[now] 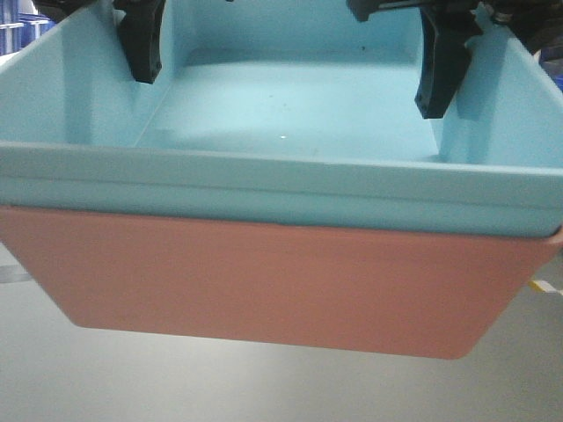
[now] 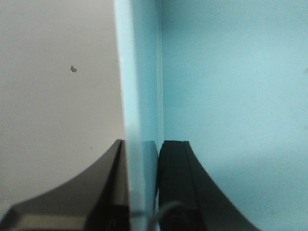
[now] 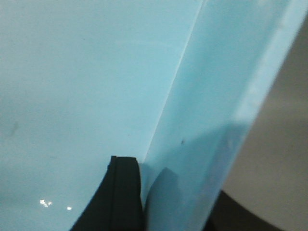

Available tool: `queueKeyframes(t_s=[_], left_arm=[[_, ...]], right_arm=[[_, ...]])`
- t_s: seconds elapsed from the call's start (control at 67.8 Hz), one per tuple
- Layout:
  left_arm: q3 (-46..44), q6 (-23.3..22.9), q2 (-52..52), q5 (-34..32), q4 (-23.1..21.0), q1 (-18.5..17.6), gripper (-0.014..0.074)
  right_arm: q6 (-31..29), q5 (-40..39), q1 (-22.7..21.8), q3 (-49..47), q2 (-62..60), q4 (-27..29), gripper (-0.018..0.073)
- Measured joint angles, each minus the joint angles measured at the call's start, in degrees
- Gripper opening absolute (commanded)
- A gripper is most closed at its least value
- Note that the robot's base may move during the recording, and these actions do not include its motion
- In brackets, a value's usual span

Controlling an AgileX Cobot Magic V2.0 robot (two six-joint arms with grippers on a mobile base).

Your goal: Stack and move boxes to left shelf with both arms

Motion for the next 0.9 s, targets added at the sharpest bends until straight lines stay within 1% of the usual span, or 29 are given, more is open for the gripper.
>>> queueKeyframes(t_s=[0.9], left_arm=[[0.00,0.00,0.00,0.00,0.00,0.00,-0.0003]], right_arm=[[0.00,0.00,0.00,0.00,0.00,0.00,0.0056]])
